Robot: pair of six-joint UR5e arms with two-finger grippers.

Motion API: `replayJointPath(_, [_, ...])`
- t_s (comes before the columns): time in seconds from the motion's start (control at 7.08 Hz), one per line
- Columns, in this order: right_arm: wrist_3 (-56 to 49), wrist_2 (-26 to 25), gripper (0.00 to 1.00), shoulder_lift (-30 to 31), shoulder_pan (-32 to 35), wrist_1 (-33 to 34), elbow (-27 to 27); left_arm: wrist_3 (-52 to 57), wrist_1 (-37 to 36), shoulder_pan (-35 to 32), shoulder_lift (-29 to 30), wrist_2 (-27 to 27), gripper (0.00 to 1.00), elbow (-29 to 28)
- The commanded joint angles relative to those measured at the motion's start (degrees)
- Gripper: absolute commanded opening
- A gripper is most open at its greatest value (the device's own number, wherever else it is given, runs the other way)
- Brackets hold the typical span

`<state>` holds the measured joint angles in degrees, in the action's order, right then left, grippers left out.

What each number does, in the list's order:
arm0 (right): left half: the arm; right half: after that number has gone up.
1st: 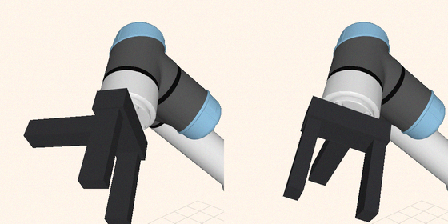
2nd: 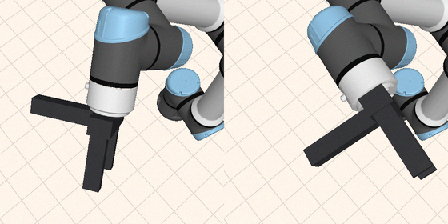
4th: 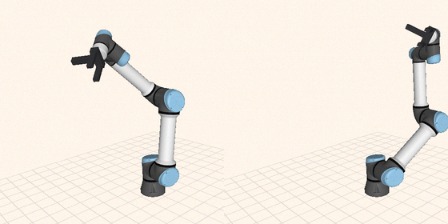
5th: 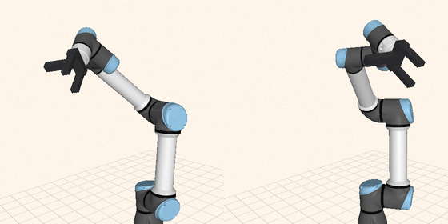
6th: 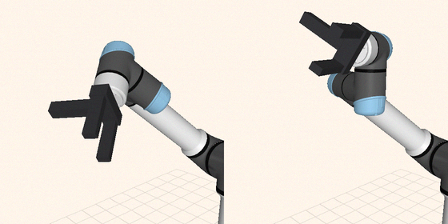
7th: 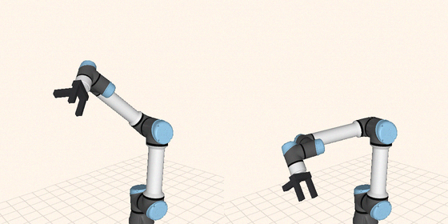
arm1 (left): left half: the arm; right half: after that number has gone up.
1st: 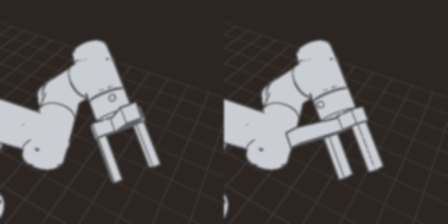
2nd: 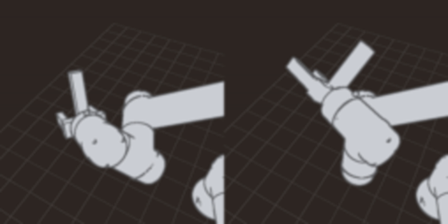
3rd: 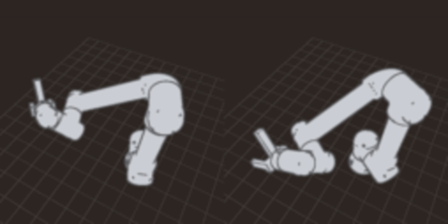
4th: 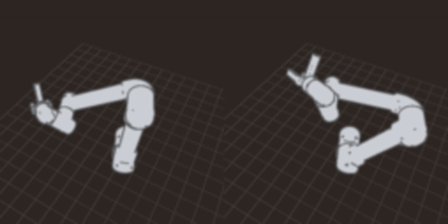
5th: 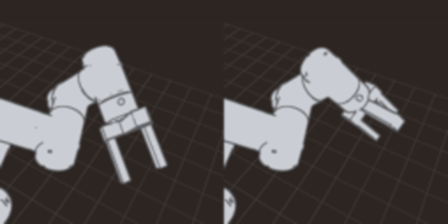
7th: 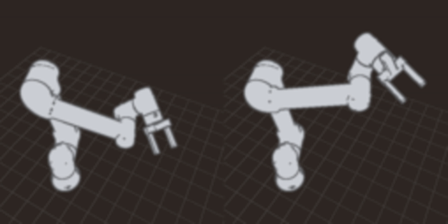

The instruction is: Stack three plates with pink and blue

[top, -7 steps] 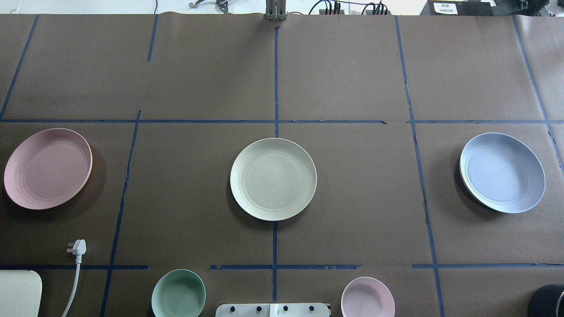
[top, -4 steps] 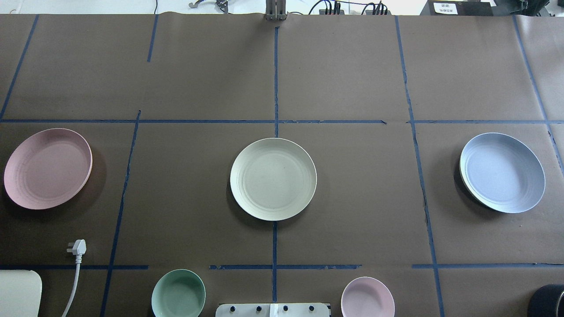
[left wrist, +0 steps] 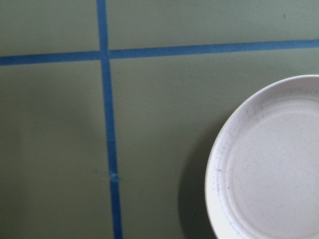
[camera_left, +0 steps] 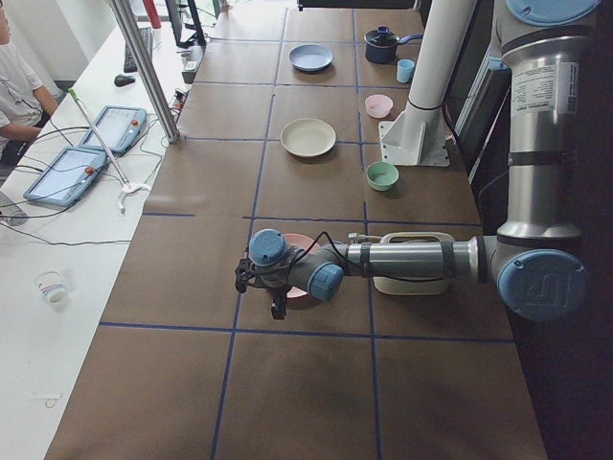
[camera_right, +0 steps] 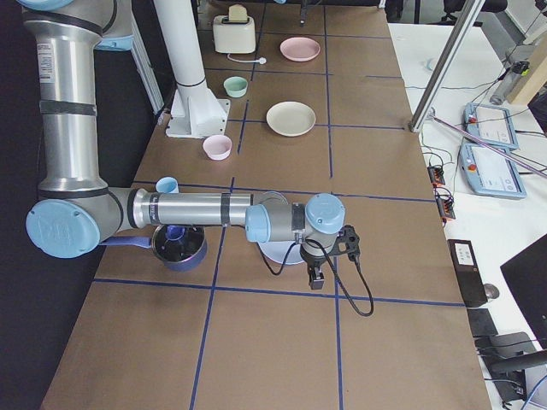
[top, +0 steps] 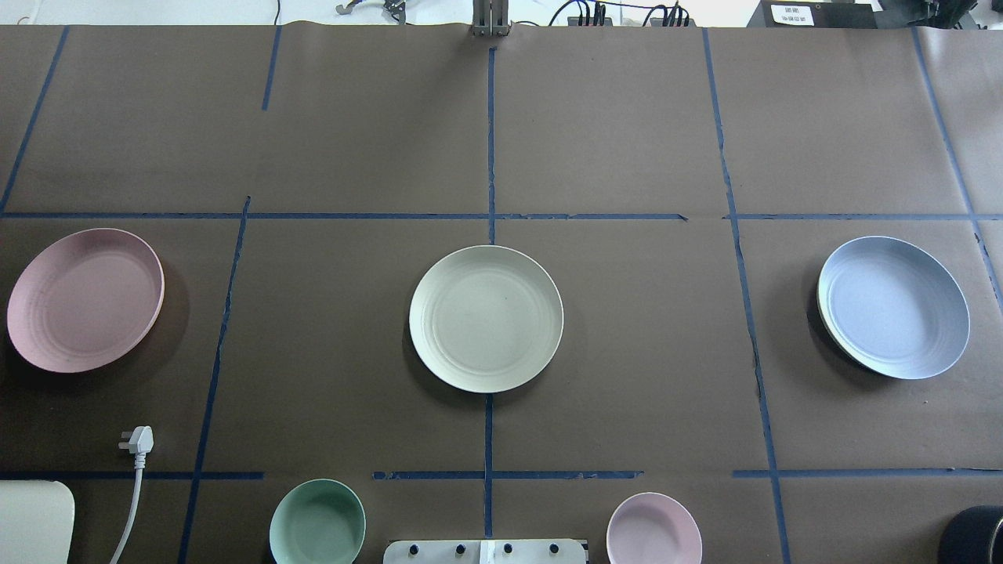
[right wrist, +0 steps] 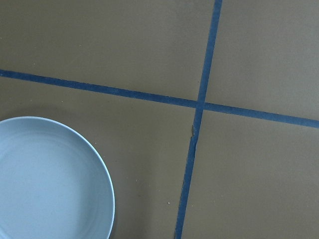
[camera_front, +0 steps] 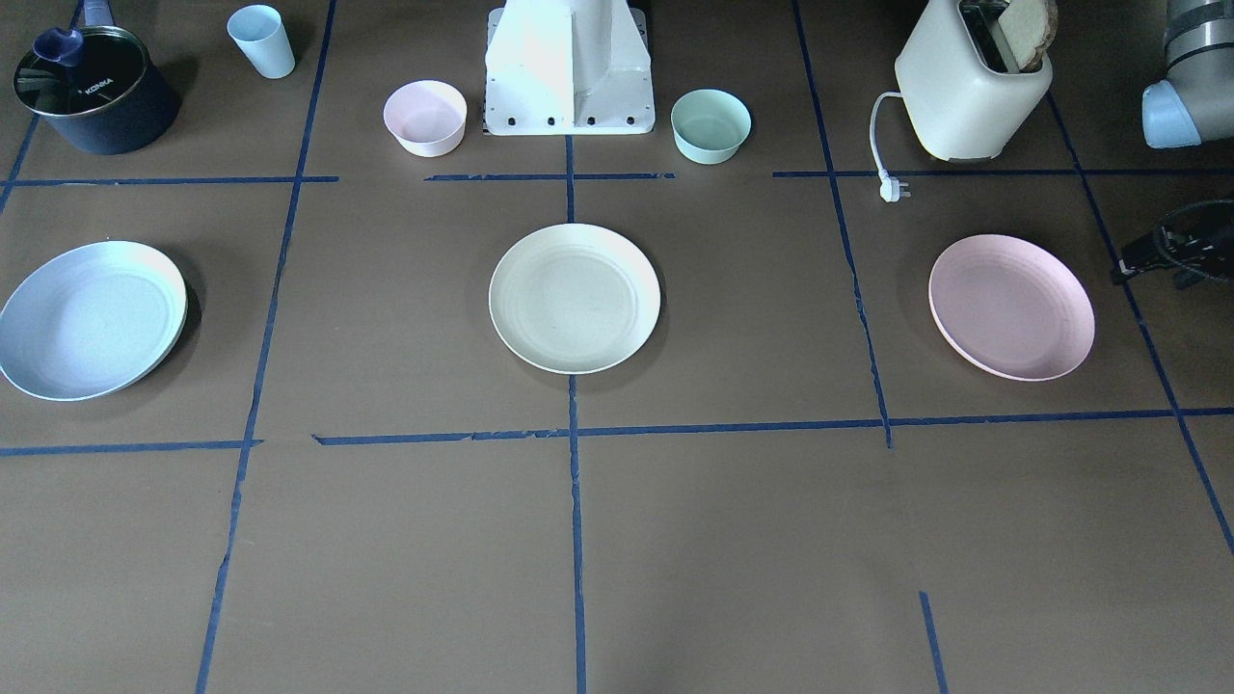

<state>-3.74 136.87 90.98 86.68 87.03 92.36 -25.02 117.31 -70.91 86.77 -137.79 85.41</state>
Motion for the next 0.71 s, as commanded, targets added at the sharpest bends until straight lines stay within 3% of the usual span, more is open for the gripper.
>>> replayJointPath(0.0, [0.2, 1.1, 1.0, 0.2, 0.0, -0.5, -0.1, -6.4, 6.7, 4.2, 2.5, 0.3, 1.0, -5.8])
replayJointPath(0.14, [0.2, 1.2, 1.0, 0.2, 0.0, -0.5, -0.1, -6.4, 8.4, 4.3, 3.3, 0.2, 0.93, -8.2])
replayJointPath(0.28, [0.3, 1.6, 1.0, 0.2, -0.1, -0.5, -0.1, -6.5, 9.9, 4.5, 3.6, 0.0, 0.71, -9.5])
replayJointPath(0.57, [0.2, 2.1, 1.0, 0.1, -0.1, -0.5, 0.0, -6.5, 10.1, 5.8, 4.4, -0.1, 0.03, -9.6])
